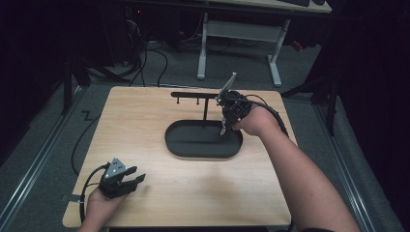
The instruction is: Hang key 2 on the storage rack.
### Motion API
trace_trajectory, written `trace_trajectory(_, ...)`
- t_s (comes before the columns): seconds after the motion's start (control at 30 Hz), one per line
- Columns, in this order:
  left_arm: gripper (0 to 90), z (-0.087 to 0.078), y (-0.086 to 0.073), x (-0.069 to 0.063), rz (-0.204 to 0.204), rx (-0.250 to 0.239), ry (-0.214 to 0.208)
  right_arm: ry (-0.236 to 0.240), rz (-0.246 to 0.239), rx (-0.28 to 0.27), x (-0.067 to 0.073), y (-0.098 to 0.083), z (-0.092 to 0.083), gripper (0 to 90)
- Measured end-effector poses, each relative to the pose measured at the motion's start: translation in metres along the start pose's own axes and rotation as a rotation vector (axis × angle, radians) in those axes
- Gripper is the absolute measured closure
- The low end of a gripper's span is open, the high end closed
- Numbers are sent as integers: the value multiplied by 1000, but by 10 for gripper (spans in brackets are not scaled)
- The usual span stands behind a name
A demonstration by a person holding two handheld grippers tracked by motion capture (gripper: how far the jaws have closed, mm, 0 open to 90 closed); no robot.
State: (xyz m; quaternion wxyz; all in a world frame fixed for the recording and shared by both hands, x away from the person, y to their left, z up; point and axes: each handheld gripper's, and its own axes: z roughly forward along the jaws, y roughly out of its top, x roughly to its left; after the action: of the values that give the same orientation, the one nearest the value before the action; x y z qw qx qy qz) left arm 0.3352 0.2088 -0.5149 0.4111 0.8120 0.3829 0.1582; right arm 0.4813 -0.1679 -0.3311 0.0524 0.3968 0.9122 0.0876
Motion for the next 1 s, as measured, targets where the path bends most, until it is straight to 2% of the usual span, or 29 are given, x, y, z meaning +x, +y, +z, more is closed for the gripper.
trace_trajectory(0.33,529,-1,0,2,-3,2,-2,-14,17,-6,-13,28,-1,892)
trace_trajectory(0.53,529,0,0,2,-1,3,-5,-12,35,-19,-20,37,-5,891)
trace_trajectory(0.57,530,0,0,2,-1,-1,-3,-12,23,-17,-21,39,-5,891)
trace_trajectory(0.6,530,0,0,2,-1,0,-3,-9,39,-18,-21,40,-5,891)
trace_trajectory(0.67,530,0,0,2,1,3,-3,-9,29,-21,-23,43,-6,891)
trace_trajectory(1.0,529,0,0,3,0,2,-5,-4,48,-23,-27,49,-2,890)
